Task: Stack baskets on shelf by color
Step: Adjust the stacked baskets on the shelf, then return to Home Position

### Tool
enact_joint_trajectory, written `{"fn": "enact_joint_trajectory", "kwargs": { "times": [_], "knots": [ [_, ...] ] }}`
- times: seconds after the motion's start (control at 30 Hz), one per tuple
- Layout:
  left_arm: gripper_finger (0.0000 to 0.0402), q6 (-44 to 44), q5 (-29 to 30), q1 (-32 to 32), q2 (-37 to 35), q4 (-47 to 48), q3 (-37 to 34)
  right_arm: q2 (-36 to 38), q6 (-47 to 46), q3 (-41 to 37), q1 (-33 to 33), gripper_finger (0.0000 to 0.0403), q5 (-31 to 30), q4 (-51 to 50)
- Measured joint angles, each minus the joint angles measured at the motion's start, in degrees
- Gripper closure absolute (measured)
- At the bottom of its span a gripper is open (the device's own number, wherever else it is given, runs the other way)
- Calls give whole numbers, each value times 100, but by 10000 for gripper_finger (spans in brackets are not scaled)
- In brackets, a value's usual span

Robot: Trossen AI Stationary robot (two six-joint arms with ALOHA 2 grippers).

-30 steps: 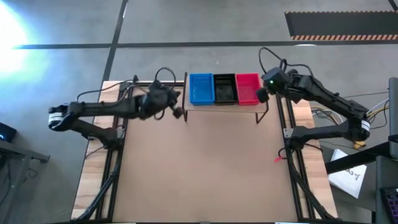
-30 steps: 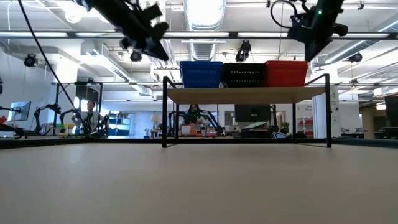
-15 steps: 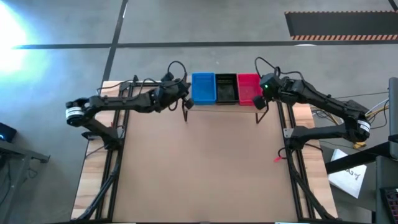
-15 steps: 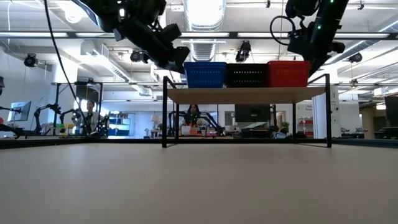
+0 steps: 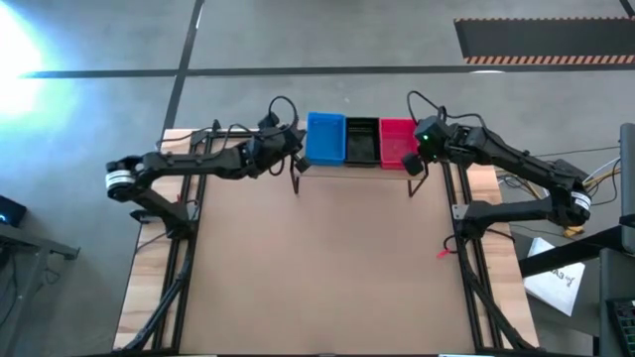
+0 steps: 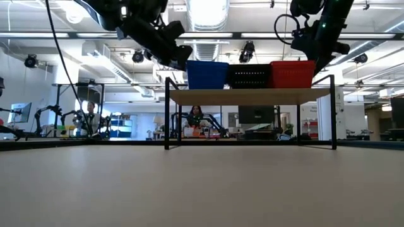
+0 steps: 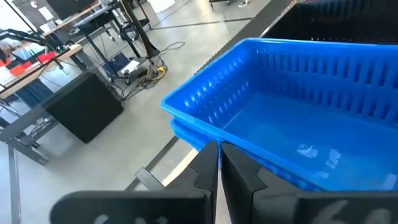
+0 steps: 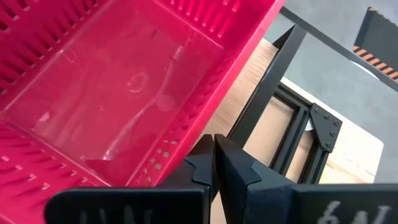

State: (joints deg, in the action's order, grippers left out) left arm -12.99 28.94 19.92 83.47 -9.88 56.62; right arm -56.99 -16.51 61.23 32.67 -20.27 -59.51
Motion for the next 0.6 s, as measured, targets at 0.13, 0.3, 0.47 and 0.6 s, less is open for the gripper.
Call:
{"fn": "enact_joint_trajectory", "kwargs": {
  "times": [0.13,0.3,0.47,0.6],
  "knots": [
    [398,15,-3,0,-162,36,-33,43,4,1,0,394,-4,-15],
    [398,20,-3,0,-281,39,-74,211,5,1,-2,394,-17,-19],
    [398,24,-3,0,-279,149,-74,549,53,1,-2,394,-47,-19],
    [398,27,-3,-9,-303,302,-62,939,228,1,-25,394,-70,-23]
  ]
}}
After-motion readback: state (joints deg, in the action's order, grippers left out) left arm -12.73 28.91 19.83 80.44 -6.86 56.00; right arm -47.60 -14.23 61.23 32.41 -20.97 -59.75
